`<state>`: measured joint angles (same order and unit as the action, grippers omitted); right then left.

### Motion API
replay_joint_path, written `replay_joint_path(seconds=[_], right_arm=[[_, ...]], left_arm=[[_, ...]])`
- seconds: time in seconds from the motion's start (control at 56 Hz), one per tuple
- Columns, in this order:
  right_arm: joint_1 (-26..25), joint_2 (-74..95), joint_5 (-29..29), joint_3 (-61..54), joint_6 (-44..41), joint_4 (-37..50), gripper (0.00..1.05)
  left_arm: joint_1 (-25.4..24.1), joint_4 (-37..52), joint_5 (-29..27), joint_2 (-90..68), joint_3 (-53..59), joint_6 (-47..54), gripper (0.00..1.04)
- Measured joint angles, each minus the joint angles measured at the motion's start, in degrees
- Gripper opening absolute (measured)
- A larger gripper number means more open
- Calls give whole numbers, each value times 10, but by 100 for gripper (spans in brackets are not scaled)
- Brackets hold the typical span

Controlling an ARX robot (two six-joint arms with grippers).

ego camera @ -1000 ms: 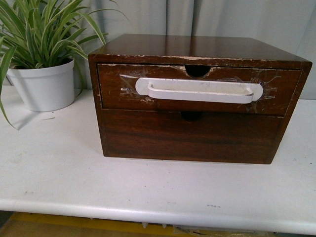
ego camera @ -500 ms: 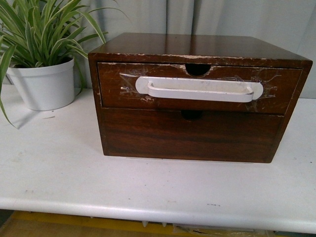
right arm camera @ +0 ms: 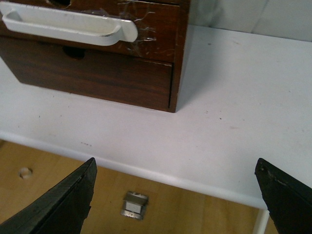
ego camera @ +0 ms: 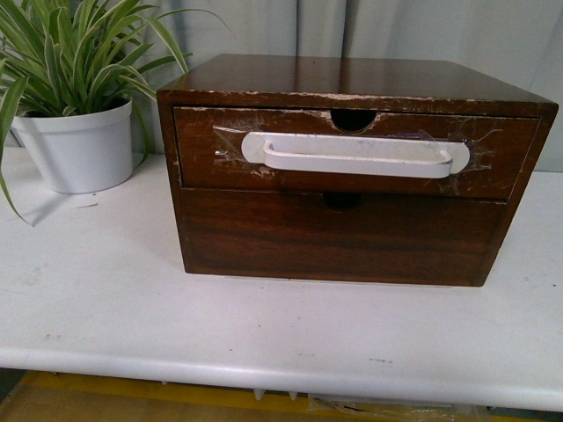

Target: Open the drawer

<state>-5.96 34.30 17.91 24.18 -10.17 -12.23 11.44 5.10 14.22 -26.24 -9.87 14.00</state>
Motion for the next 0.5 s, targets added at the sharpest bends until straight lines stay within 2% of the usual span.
replay_joint_path(seconds=[0.089,0.196,0.321,0.5], right_arm=[[21,54,13,52,-58,-16,96],[37,99,16,102,-109,-24,96],[55,150,18,154,-165,-53,96],[74,184,22,195,-220,-89,96]], left_arm=[[-1,-1,56,-86,-43,71,99],[-2,-17,96,-163,-95,143,99],[5,-46,115,-244,-161,221,99],[14,-68,130,-302,-224,275,99]])
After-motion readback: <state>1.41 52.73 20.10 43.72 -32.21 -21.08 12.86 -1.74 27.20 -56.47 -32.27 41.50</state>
